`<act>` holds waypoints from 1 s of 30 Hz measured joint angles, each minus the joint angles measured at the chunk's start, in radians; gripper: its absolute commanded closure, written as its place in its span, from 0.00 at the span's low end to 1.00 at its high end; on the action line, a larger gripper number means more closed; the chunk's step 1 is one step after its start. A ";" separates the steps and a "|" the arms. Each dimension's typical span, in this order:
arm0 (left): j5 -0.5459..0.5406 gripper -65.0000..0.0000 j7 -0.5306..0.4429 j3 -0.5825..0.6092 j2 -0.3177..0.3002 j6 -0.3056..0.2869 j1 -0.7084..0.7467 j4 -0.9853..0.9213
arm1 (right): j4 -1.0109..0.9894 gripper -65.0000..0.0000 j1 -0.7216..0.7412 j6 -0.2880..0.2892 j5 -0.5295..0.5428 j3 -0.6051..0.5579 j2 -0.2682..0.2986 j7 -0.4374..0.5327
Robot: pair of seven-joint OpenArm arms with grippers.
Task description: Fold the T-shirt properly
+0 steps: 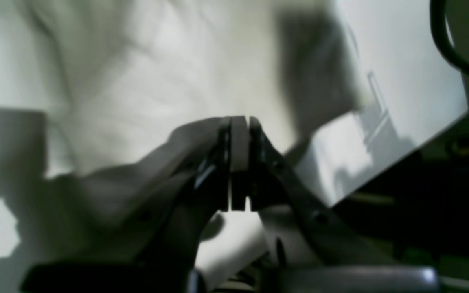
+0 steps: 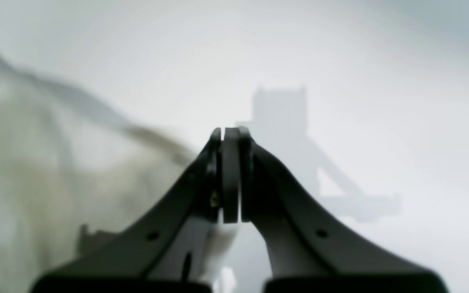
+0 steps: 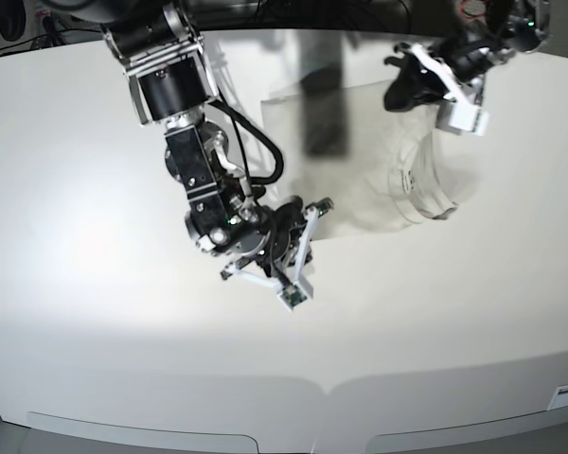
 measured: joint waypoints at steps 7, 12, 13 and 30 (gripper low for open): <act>0.172 1.00 -0.240 0.070 0.003 0.032 -0.033 -0.163 | -0.013 1.00 -0.016 0.000 0.002 0.000 0.026 -0.047; 0.149 1.00 -0.280 0.053 -0.042 0.040 -0.147 -0.278 | -0.005 1.00 -0.081 0.003 0.008 0.001 0.056 -0.019; 0.147 1.00 -0.284 0.046 -0.051 0.039 -0.169 -0.296 | 0.003 1.00 -0.091 0.002 0.004 0.001 0.056 -0.016; 0.174 1.00 -0.310 0.037 -0.296 0.189 -0.365 -0.451 | 0.211 1.00 -0.406 0.076 0.006 -0.108 0.016 0.077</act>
